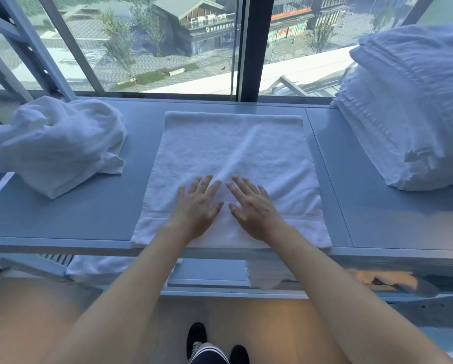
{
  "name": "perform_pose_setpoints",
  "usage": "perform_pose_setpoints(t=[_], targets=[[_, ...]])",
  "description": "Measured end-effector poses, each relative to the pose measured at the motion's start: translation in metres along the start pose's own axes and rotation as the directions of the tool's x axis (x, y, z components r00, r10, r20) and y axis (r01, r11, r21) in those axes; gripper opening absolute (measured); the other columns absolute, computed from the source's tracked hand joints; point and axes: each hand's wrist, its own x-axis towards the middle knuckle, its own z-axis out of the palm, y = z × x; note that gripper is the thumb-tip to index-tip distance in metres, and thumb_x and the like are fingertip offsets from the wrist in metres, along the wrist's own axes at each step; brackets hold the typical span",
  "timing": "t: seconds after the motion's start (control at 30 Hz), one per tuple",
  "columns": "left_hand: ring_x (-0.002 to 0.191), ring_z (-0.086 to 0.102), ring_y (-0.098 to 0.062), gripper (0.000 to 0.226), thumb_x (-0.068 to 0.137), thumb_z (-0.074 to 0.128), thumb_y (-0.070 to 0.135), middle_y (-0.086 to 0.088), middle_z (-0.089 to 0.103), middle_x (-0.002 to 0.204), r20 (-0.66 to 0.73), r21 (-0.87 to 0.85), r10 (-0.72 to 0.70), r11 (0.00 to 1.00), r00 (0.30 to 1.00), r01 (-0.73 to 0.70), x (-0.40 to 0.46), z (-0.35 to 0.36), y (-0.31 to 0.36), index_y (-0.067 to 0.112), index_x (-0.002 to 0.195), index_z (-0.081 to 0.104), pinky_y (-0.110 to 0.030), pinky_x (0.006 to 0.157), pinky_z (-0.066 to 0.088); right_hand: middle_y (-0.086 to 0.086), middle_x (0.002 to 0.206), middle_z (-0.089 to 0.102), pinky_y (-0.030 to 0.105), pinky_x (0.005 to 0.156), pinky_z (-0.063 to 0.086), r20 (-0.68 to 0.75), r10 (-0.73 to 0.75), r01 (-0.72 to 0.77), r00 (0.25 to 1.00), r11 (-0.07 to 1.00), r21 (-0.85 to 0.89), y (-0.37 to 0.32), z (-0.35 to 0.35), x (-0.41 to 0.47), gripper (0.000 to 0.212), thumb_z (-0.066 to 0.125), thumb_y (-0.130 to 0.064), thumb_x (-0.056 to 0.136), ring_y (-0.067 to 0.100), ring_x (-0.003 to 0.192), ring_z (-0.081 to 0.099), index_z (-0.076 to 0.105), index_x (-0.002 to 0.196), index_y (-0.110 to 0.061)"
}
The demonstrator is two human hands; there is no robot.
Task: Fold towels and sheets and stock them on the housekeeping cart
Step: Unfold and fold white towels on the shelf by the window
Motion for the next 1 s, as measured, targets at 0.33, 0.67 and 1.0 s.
perform_pose_setpoints(t=[0.33, 0.67, 1.0], targets=[[0.16, 0.0, -0.02, 0.068, 0.104, 0.033, 0.058, 0.003, 0.004, 0.173, -0.005, 0.002, -0.248, 0.969, 0.969, 0.248, -0.023, 0.0, -0.055, 0.031, 0.164, 0.017, -0.047, 0.127, 0.004, -0.01, 0.172, -0.005, 0.041, 0.128, -0.001, -0.003, 0.296, -0.295, 0.955, 0.951, -0.096, 0.092, -0.014, -0.05, 0.065, 0.027, -0.053, 0.107, 0.012, 0.158, -0.007, 0.009, 0.165, -0.03], [0.158, 0.011, -0.023, 0.065, 0.105, 0.041, 0.048, -0.001, 0.015, 0.172, 0.009, -0.042, 0.045, 0.998, 0.999, -0.044, 0.032, 0.0, 0.019, 0.02, 0.161, 0.025, -0.058, 0.124, 0.013, -0.006, 0.173, 0.008, 0.048, 0.125, 0.008, -0.009, 0.054, -0.054, 0.998, 0.998, -0.016, 0.019, -0.002, 0.003, 0.065, 0.04, -0.046, 0.106, 0.016, 0.159, 0.004, 0.021, 0.164, -0.024], [0.159, 0.007, -0.021, 0.066, 0.106, 0.032, 0.054, -0.001, 0.01, 0.173, -0.049, 0.028, -0.234, 0.971, 0.971, 0.235, 0.05, 0.0, -0.067, 0.024, 0.164, 0.019, -0.048, 0.126, 0.009, -0.003, 0.173, 0.011, 0.041, 0.126, 0.007, -0.053, 0.315, -0.319, 0.948, 0.941, -0.117, 0.12, -0.018, 0.051, 0.063, 0.036, -0.046, 0.107, 0.016, 0.158, 0.007, 0.02, 0.164, -0.025]])
